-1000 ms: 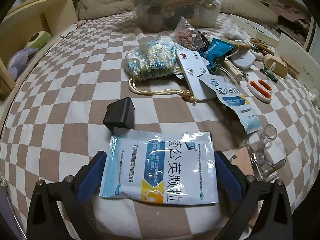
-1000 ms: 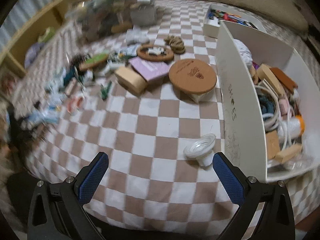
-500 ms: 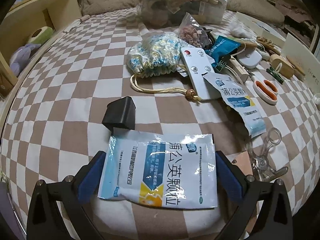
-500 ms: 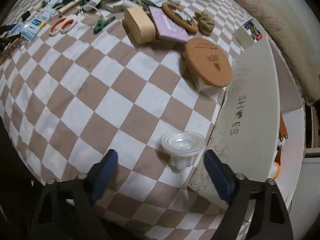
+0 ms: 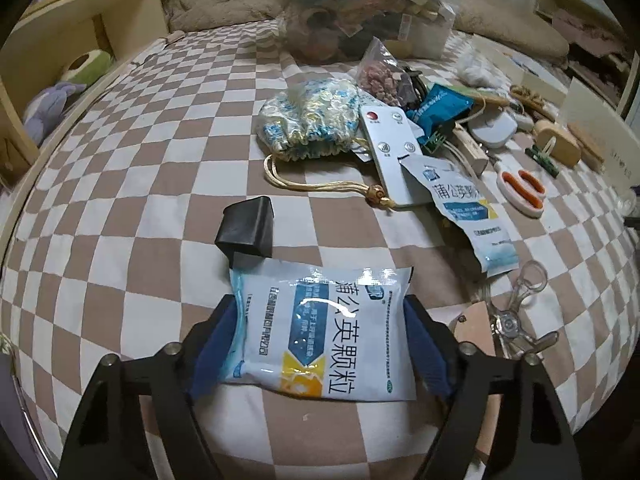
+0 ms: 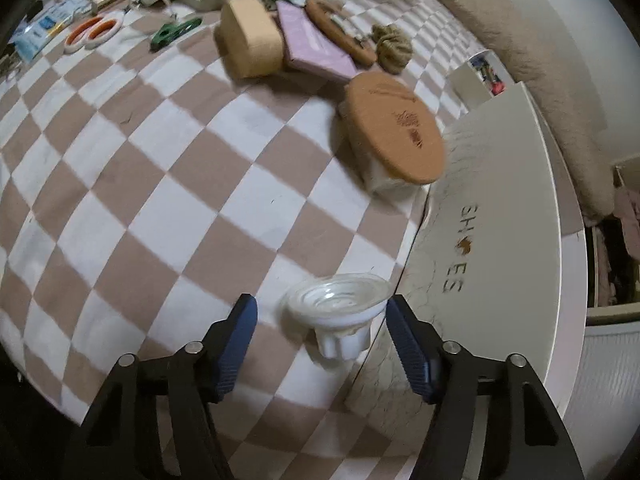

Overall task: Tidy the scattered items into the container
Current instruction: 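Grasp the blue-white medicine sachet with left tool while right grasps the clear plastic cup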

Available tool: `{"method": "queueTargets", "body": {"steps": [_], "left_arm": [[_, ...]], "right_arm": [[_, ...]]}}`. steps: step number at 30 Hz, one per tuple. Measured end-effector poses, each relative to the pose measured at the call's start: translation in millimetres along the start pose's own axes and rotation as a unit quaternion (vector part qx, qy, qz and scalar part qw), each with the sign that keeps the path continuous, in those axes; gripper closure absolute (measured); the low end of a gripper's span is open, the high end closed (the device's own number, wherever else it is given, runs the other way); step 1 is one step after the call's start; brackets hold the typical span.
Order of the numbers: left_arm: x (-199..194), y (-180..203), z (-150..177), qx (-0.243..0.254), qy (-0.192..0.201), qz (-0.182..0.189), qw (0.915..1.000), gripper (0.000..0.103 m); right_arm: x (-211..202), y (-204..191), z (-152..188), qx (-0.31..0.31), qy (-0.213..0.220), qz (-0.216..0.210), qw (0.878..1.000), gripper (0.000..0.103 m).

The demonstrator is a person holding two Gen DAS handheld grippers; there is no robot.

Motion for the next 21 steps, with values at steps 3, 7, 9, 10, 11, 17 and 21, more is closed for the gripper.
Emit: {"method": "queueTargets", "body": {"steps": [3,7,9,10,11,17,21], "left_arm": [[-1.0,1.7,0.6,0.001,0.001,-0.003,1.0000,0.027],[-4.9,3.3,1.5,-0.005,0.008,-0.001,1.0000,0.033],[-8.4,3.4,2.1,-0.014,0.014,0.006,0.9998,0.035],[-10.2,3.6,2.6,-0.017,0.016,0.008,0.9997,0.035],[-11.7,3.8,3.3,-0.018,0.016,0.007,0.9997,0.036],[-25.3,1.7,7.7,-0.035,0.033,0.010,0.9988,0.036],[-41.3,1.5,5.6,-0.042,0.051,0.010,0.9978,0.036]], "right_arm": [[2.5,3.3,1.1,-0.004,0.007,0.017,1.000,0.049],[1.6,3.6,1.5,-0.015,0.016,0.026,0.999,0.050],[-1.9,2.4,0.1,-0.008,0.020,0.022,1.000,0.051],[-4.6,2.9,0.8,-0.002,0.022,0.015,1.000,0.051],[-7.2,2.7,1.9,0.003,0.023,0.011,1.000,0.051],[-31.1,4.5,-1.2,0.034,0.051,-0.013,0.998,0.051],[-51.8,4.5,-11.5,0.047,0.081,-0.026,0.995,0.051]]}}
Point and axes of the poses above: each gripper's, at about its wrist camera, not at the fingertips, and x roughly the way its jaws point, y to its right, z to its underside, the point moved 9 cm from there along x, roughly the way its jaws point, and after that the axes turned 15 degrees about z, right-handed, at the moved point
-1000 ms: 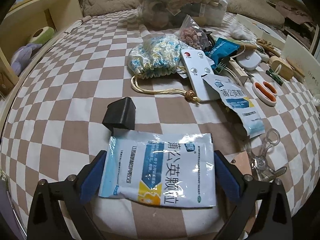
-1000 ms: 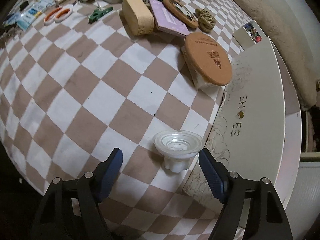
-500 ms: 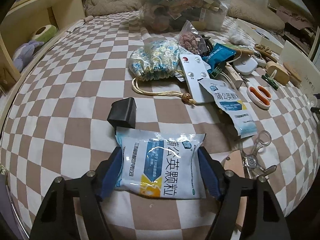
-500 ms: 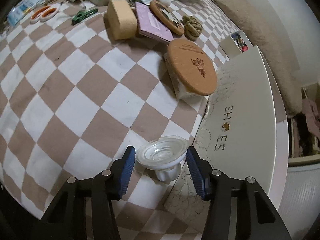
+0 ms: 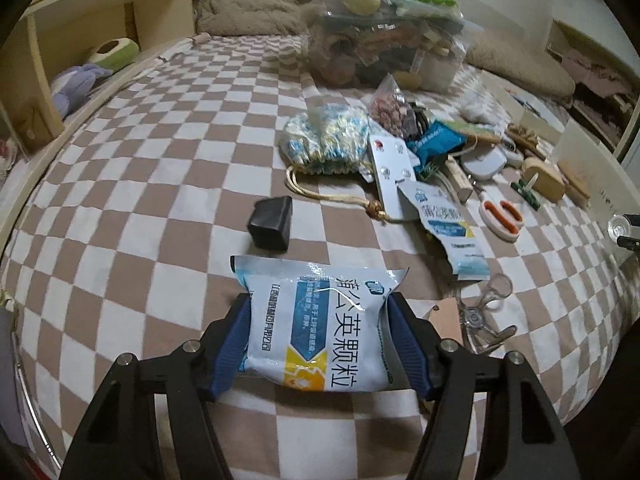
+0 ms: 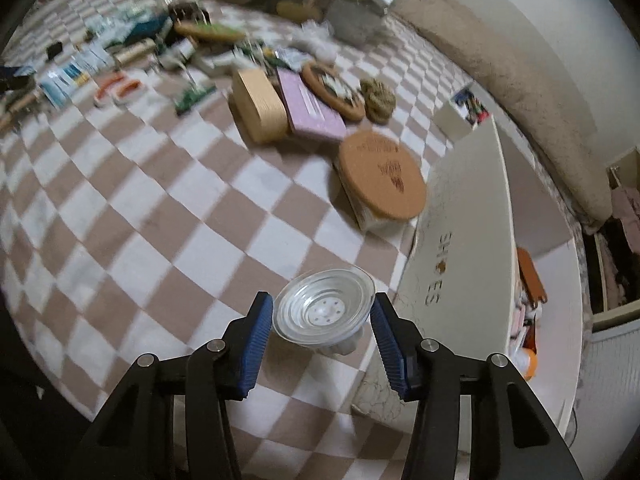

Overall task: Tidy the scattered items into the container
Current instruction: 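Grasp the blue-white medicine sachet with left tool while right grasps the clear plastic cup, then carry the sachet and the clear cup in both tools over the white box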

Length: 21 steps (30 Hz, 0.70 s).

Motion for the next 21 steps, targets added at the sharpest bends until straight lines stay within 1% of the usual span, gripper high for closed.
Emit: {"method": "queueTargets", "body": {"steps": [2,4,6,9,13,17,21], "left_arm": [[-7.9,0.9,-3.0,-0.002,0.008,-0.003,1.0000,0.036],[-17.2,1.1,-7.1,-0.002,0.015,-0.023,0.9996,0.036],[-26.9,6.3,-12.1,0.000,0.024,-0.031,0.9992,0.036],[-41.9,18.8,-20.5,0.005,0.040,-0.026,0.9989,0.036],[-62.2,44.9,-34.6,0.030,0.060,-0.017,0.9976,0.036],[-80.6,73.5,-50.7,0.053,0.081,-0.002,0.9953,0.036],[-96.4,101.2,-69.1,0.070,0.103,0.014,0.9922,0.036]], "right_arm": [[-10.5,-1.2,-7.7,0.009,0.013,-0.012,1.000,0.051],[-20.2,-2.0,-14.1,0.025,0.019,-0.029,0.999,0.051],[-30.8,-4.9,-20.0,0.036,0.025,-0.049,0.998,0.051],[-45.8,-9.0,-27.0,0.040,0.039,-0.064,0.996,0.051],[-72.8,-13.1,-36.8,0.050,0.069,-0.080,0.993,0.051],[-92.8,-8.3,-45.7,0.071,0.098,-0.093,0.988,0.051],[-106.8,1.0,-49.6,0.090,0.116,-0.099,0.984,0.051]]}}
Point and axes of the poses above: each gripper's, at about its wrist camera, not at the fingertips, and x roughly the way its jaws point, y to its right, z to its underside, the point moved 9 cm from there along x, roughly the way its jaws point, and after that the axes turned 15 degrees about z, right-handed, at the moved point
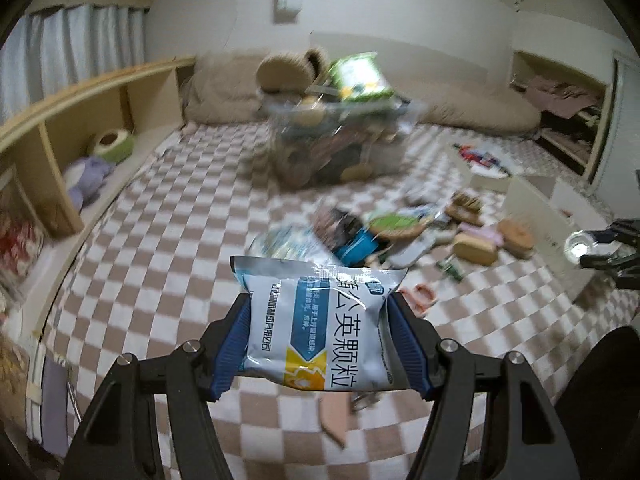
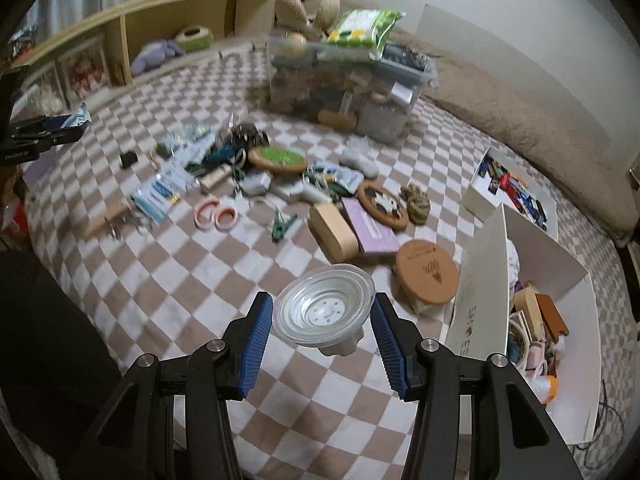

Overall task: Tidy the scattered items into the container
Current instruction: 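Carry the sachet and the clear cup in both tools over the white box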

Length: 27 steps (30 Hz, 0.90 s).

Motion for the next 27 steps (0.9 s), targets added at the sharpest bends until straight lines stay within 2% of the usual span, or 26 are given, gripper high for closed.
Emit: {"method": "queueTargets", "body": {"steps": [4,14,27], "left_arm": [[-5.7,24.5,-23.7,0.026,0.017,0.006,0.9995,0.036],[-16.5,78.6,-64.2,0.041,0.059,0.039,0.9967,0.036],[-12.4,142.9,-81.2,0.055,0.080,0.073,0.9927,0.036]], "right_arm": [[-9.7,8.9,-6.5,0.017,0.014,0.001,1.000,0.051],[-41.4,32.1,-20.6,0.054,0.057,0.003,0.997,0.051],[-78.8,56.8,-37.0,0.108,0.114,-0.005,0.988,0.051]]}}
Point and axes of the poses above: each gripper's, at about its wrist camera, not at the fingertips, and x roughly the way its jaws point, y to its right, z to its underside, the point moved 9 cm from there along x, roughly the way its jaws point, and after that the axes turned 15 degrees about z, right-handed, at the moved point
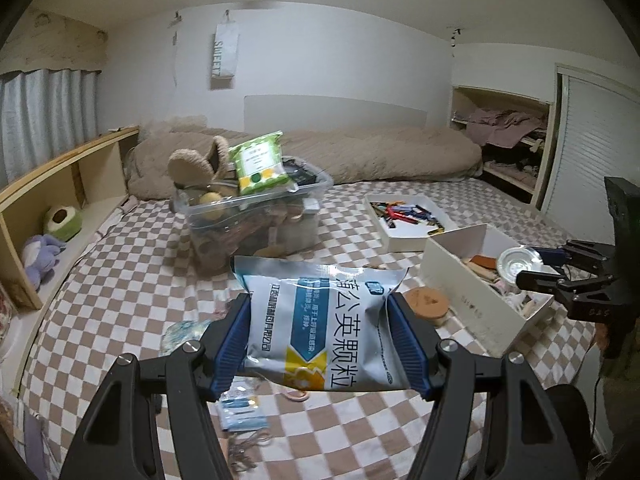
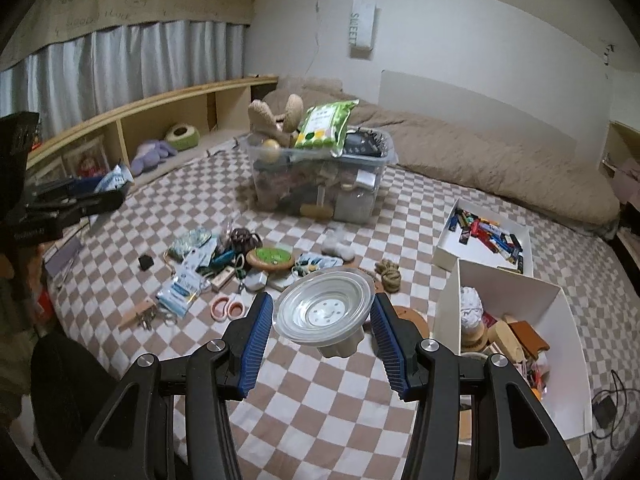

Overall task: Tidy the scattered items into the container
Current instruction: 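Carry the sachet and the clear cup in both tools over the white box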

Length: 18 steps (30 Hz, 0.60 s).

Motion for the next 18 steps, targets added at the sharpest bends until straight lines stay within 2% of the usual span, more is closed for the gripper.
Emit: {"method": "queueTargets", "body": {"steps": [7,18], "left_arm": [[9.6,26.0,-11.4,0.005,0.015,0.017,0.9997,0.036],[35.2,52.0,-19.0,-0.002,0.018,0.038,0.9991,0.036]], "right_arm": [[-5.8,13.2,-5.2,0.027,0.012,-0.001,1.000,0.051],[-12.5,41.5,-5.1,0.060,0.020,0.017,0.998,0.051]]}}
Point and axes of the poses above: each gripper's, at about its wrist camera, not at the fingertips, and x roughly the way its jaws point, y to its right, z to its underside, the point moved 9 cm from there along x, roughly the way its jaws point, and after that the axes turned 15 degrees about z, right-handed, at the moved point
